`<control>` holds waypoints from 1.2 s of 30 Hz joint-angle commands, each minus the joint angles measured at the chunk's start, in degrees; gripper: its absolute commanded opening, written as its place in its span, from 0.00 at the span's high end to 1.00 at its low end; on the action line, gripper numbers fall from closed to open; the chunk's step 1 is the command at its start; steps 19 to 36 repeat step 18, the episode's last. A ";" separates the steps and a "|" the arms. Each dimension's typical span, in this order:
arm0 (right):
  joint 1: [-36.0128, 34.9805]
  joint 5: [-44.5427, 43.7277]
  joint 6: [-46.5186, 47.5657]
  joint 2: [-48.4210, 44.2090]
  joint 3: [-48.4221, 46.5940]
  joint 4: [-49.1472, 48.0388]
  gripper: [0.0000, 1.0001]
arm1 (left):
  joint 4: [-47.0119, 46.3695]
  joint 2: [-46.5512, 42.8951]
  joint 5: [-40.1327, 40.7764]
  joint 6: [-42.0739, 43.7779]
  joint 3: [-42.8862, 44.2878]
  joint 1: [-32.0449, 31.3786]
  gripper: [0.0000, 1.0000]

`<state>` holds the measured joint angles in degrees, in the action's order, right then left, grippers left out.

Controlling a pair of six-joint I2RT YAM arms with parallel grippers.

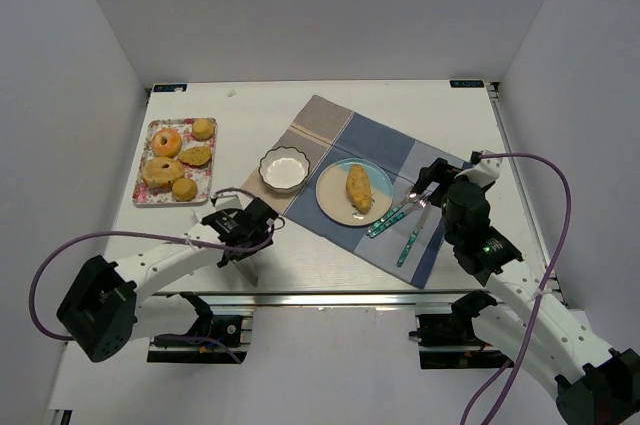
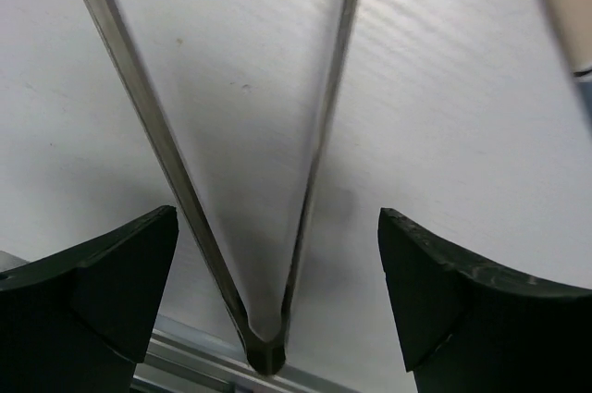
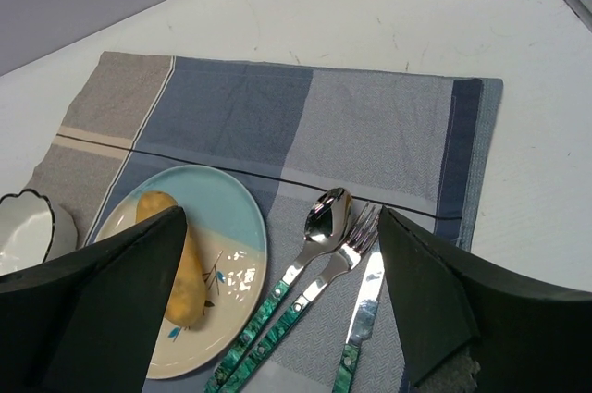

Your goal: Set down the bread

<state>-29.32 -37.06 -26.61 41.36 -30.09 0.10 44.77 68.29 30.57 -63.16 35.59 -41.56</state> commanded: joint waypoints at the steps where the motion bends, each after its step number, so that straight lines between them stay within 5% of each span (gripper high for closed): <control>1: 0.14 0.76 0.07 -0.14 -1.64 -0.54 0.11 | 6.09 -3.69 1.33 1.10 7.63 0.16 0.02; 11: 0.14 1.99 -3.09 -1.20 -4.36 5.52 0.11 | 10.60 -5.45 15.48 7.96 26.89 0.17 0.02; 36: 0.05 1.72 -4.24 -3.39 -4.54 7.90 0.11 | 9.02 -6.94 17.42 9.37 27.08 0.16 0.02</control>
